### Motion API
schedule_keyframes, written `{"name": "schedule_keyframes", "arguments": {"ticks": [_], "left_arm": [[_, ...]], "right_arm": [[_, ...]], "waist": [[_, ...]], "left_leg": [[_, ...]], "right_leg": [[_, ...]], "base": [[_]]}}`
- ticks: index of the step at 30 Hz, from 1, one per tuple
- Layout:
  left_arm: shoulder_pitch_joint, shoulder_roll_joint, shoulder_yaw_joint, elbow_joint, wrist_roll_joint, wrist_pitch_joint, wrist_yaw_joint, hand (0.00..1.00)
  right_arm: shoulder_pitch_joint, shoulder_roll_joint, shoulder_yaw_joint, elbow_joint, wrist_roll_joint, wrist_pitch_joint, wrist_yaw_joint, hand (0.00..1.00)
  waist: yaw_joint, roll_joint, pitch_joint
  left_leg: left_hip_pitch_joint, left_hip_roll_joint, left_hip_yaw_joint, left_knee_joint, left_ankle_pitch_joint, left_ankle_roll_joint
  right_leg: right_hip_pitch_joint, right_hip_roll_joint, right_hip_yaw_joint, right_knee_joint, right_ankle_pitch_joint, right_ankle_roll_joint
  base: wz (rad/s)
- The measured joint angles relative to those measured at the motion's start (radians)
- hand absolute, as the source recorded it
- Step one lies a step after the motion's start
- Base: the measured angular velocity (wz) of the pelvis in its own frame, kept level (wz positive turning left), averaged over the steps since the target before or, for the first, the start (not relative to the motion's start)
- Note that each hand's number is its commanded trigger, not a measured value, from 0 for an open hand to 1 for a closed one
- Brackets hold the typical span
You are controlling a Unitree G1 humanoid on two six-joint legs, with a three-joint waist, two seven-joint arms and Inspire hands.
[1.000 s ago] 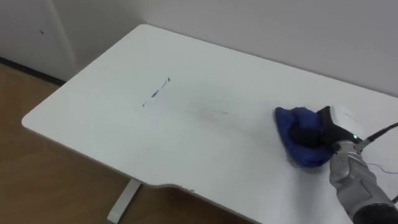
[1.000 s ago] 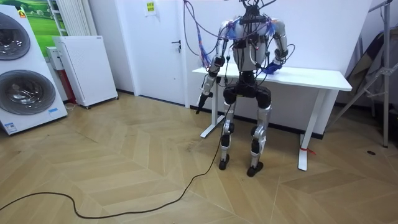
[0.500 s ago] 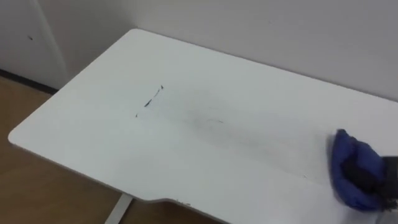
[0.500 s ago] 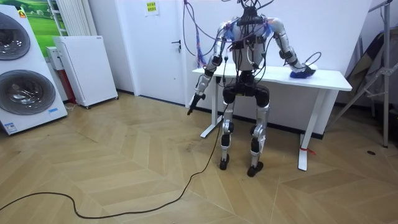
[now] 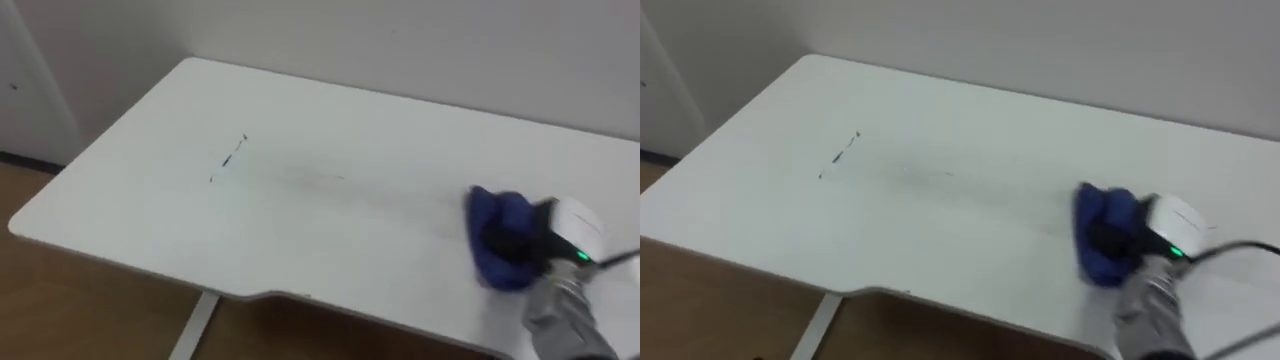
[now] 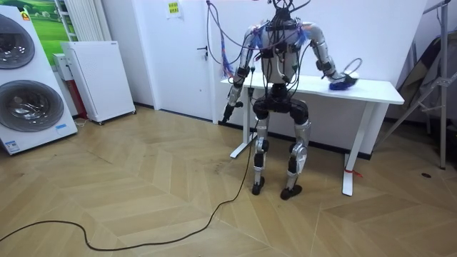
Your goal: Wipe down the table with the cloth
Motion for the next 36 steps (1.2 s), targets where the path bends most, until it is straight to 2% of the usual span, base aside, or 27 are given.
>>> {"name": "schedule_keyframes", "arguments": {"ticks": [1, 2, 3, 4, 6, 7, 10, 11, 12, 13, 14, 15, 17, 19, 20, 22, 23, 24, 25, 27, 28, 29, 30, 31, 32, 34, 36], "left_arm": [[0.001, 0.002, 0.008, -0.004, -0.002, -0.007, 0.002, 0.00], [0.003, 0.011, 0.011, -0.009, -0.005, -0.005, 0.003, 0.00], [0.013, 0.015, 0.012, -0.012, -0.008, -0.004, 0.003, 0.00], [0.050, 0.022, 0.035, -0.020, -0.007, -0.001, -0.001, 0.00], [0.087, 0.035, 0.077, -0.019, -0.008, 0.016, -0.011, 0.00], [0.092, 0.044, 0.101, -0.018, -0.008, 0.026, -0.019, 0.00], [0.123, 0.045, 0.152, -0.022, -0.003, 0.025, -0.026, 0.00], [0.147, 0.044, 0.168, -0.044, 0.004, 0.026, -0.026, 0.00], [0.161, 0.043, 0.171, -0.057, 0.005, 0.025, -0.025, 0.00], [0.175, 0.042, 0.183, -0.069, 0.009, 0.023, -0.024, 0.00], [0.185, 0.040, 0.192, -0.079, 0.023, 0.025, -0.023, 0.00], [0.193, 0.038, 0.192, -0.088, 0.024, 0.025, -0.023, 0.00], [0.196, 0.016, 0.192, -0.101, 0.023, 0.023, -0.015, 0.00], [0.195, -0.001, 0.174, -0.102, 0.022, 0.023, -0.015, 0.00], [0.191, -0.008, 0.157, -0.102, 0.022, 0.025, -0.014, 0.00], [0.172, -0.013, 0.137, -0.099, 0.017, 0.023, -0.008, 0.00], [0.155, -0.022, 0.125, -0.093, 0.013, 0.022, 0.000, 0.00], [0.150, -0.025, 0.115, -0.090, 0.012, 0.022, 0.003, 0.00], [0.150, -0.026, 0.096, -0.088, 0.011, 0.013, 0.003, 0.00], [0.149, -0.030, 0.085, -0.078, 0.013, 0.006, 0.002, 0.00], [0.154, -0.030, 0.082, -0.068, 0.012, 0.007, -0.003, 0.00], [0.155, -0.030, 0.083, -0.052, 0.004, 0.013, -0.014, 0.00], [0.159, -0.031, 0.083, -0.049, 0.002, 0.021, -0.021, 0.00], [0.167, -0.033, 0.082, -0.049, 0.002, 0.034, -0.029, 0.00], [0.182, -0.032, 0.083, -0.060, 0.000, 0.046, -0.035, 0.00], [0.211, -0.029, 0.085, -0.083, 0.000, 0.059, -0.036, 0.00], [0.234, -0.029, 0.097, -0.082, -0.001, 0.079, -0.036, 0.00]], "right_arm": [[-0.021, -0.004, -0.001, -0.004, -0.006, -0.006, 0.003, 1.00], [-0.033, -0.013, -0.001, -0.002, -0.001, -0.006, 0.003, 1.00], [-0.038, -0.019, -0.002, -0.001, 0.004, -0.006, 0.002, 1.00], [-0.043, -0.027, -0.005, 0.001, 0.006, -0.015, -0.005, 1.00], [-0.023, -0.048, -0.007, 0.003, 0.017, -0.051, -0.014, 1.00], [0.016, -0.066, -0.013, 0.001, 0.037, -0.083, -0.026, 1.00], [0.100, -0.074, -0.083, -0.001, 0.038, -0.135, -0.048, 1.00], [0.147, -0.077, -0.123, -0.002, 0.038, -0.153, -0.055, 1.00], [0.171, -0.081, -0.143, -0.002, 0.039, -0.159, -0.059, 1.00], [0.224, -0.096, -0.183, -0.002, 0.042, -0.170, -0.067, 1.00], [0.273, -0.119, -0.218, 0.002, 0.043, -0.176, -0.068, 1.00], [0.291, -0.133, -0.229, 0.009, 0.047, -0.176, -0.069, 1.00], [0.335, -0.196, -0.273, 0.061, 0.060, -0.173, -0.073, 1.00], [0.341, -0.216, -0.298, 0.084, 0.079, -0.157, -0.073, 1.00], [0.339, -0.216, -0.300, 0.084, 0.088, -0.145, -0.074, 1.00], [0.321, -0.212, -0.287, 0.074, 0.091, -0.140, -0.066, 1.00], [0.303, -0.202, -0.272, 0.053, 0.075, -0.119, -0.051, 1.00], [0.297, -0.198, -0.265, 0.037, 0.072, -0.103, -0.048, 1.00], [0.265, -0.187, -0.251, 0.024, 0.065, -0.077, -0.042, 1.00], [0.232, -0.178, -0.237, -0.035, 0.023, -0.041, -0.017, 1.00], [0.191, -0.167, -0.207, -0.063, -0.007, -0.030, -0.006, 1.00], [0.157, -0.152, -0.185, -0.094, -0.019, -0.025, 0.001, 1.00], [0.140, -0.143, -0.169, -0.109, -0.026, -0.025, 0.005, 1.00], [0.121, -0.128, -0.147, -0.131, -0.036, -0.031, 0.013, 1.00], [0.112, -0.123, -0.129, -0.150, -0.042, -0.034, 0.014, 1.00], [0.110, -0.123, -0.124, -0.158, -0.039, -0.056, 0.010, 1.00], [0.131, -0.124, -0.130, -0.154, -0.014, -0.071, -0.020, 1.00]], "waist": [[0.011, -0.003, 0.0008], [0.015, -0.011, -0.0008], [0.020, -0.020, -0.0041], [0.035, -0.019, -0.0045], [0.031, -0.017, -0.0054], [0.029, -0.026, -0.0063], [-0.015, -0.039, -0.0102], [-0.047, -0.050, -0.0163], [-0.062, -0.055, -0.0190], [-0.084, -0.066, -0.0281], [-0.098, -0.076, -0.0317], [-0.104, -0.079, -0.0340], [-0.132, -0.089, -0.0354], [-0.146, -0.093, -0.0346], [-0.160, -0.091, -0.0337], [-0.156, -0.089, -0.0331], [-0.147, -0.082, -0.0287], [-0.139, -0.078, -0.0285], [-0.121, -0.071, -0.0252], [-0.082, -0.050, -0.0145], [-0.064, -0.035, -0.0052], [-0.046, -0.020, 0.0039], [-0.040, -0.017, 0.0045], [-0.033, -0.001, 0.0111], [-0.018, 0.006, 0.0074], [-0.025, 0.011, 0.0039], [-0.045, 0.015, -0.0013]], "left_leg": [[-0.024, 0.021, 0.038, 0.005, 0.007, -0.012], [-0.041, 0.031, 0.065, 0.006, 0.016, -0.027], [-0.047, 0.030, 0.067, 0.006, 0.026, -0.033], [-0.048, 0.030, 0.068, 0.002, 0.030, -0.040], [-0.047, 0.045, 0.058, -0.001, 0.027, -0.052], [-0.037, 0.053, 0.056, -0.019, 0.032, -0.061], [0.010, 0.068, 0.065, -0.069, 0.043, -0.081], [0.032, 0.071, 0.072, -0.091, 0.047, -0.088], [0.042, 0.075, 0.075, -0.100, 0.049, -0.090], [0.060, 0.084, 0.086, -0.115, 0.053, -0.098], [0.076, 0.094, 0.100, -0.126, 0.056, -0.104], [0.081, 0.101, 0.106, -0.126, 0.055, -0.108], [0.086, 0.118, 0.108, -0.129, 0.057, -0.124], [0.093, 0.116, 0.109, -0.136, 0.062, -0.137], [0.091, 0.126, 0.105, -0.139, 0.067, -0.149], [0.091, 0.142, 0.102, -0.145, 0.077, -0.168], [0.092, 0.152, 0.102, -0.145, 0.084, -0.178], [0.093, 0.156, 0.102, -0.145, 0.086, -0.181], [0.096, 0.158, 0.094, -0.146, 0.086, -0.186], [0.094, 0.157, 0.063, -0.142, 0.081, -0.193], [0.092, 0.149, 0.047, -0.145, 0.081, -0.194], [0.090, 0.131, 0.028, -0.144, 0.075, -0.187], [0.086, 0.111, 0.009, -0.143, 0.068, -0.175], [0.080, 0.069, -0.025, -0.137, 0.055, -0.150], [0.075, 0.042, -0.032, -0.144, 0.055, -0.133], [0.076, 0.027, -0.048, -0.176, 0.069, -0.125], [0.087, 0.024, -0.052, -0.191, 0.078, -0.125]], "right_leg": [[-0.022, -0.042, 0.001, 0.024, 0.000, 0.001], [-0.026, -0.084, 0.022, 0.003, 0.013, 0.009], [-0.026, -0.095, 0.041, -0.027, 0.027, 0.024], [-0.026, -0.090, 0.051, -0.084, 0.052, 0.044], [-0.006, -0.063, 0.044, -0.135, 0.057, 0.050], [0.008, -0.047, 0.044, -0.158, 0.057, 0.050], [0.055, -0.022, 0.019, -0.197, 0.057, 0.048], [0.072, -0.018, 0.007, -0.202, 0.054, 0.045], [0.080, -0.016, 0.000, -0.202, 0.053, 0.045], [0.085, -0.010, -0.012, -0.196, 0.048, 0.037], [0.098, -0.001, -0.013, -0.200, 0.044, 0.031], [0.100, 0.005, -0.012, -0.199, 0.042, 0.028], [0.112, 0.019, -0.019, -0.192, 0.028, 0.019], [0.111, 0.023, -0.026, -0.185, 0.004, 0.014], [0.108, 0.033, -0.034, -0.177, -0.005, 0.004], [0.101, 0.049, -0.037, -0.168, -0.015, -0.015], [0.094, 0.061, -0.032, -0.161, -0.022, -0.027], [0.089, 0.067, -0.028, -0.159, -0.026, -0.033], [0.068, 0.078, -0.002, -0.145, -0.041, -0.042], [0.037, 0.094, 0.030, -0.121, -0.056, -0.047], [0.012, 0.108, 0.065, -0.108, -0.058, -0.056], [-0.006, 0.121, 0.102, -0.101, -0.057, -0.066], [-0.013, 0.126, 0.121, -0.099, -0.056, -0.069], [-0.020, 0.139, 0.160, -0.099, -0.055, -0.074], [-0.037, 0.148, 0.196, -0.098, -0.052, -0.079], [-0.047, 0.152, 0.215, -0.102, -0.046, -0.090], [-0.041, 0.152, 0.213, -0.109, -0.043, -0.094]], "base": [[1.00], [1.08], [0.76], [0.27], [0.10], [0.00], [0.01], [0.04], [0.00], [-0.09], [-0.15], [-0.24], [-0.05], [0.00], [-0.05], [-0.07], [-0.16], [-0.33], [-0.56], [-0.65], [-0.61], [-0.56], [-0.39], [-0.27], [-0.18], [0.07], [0.25]]}}
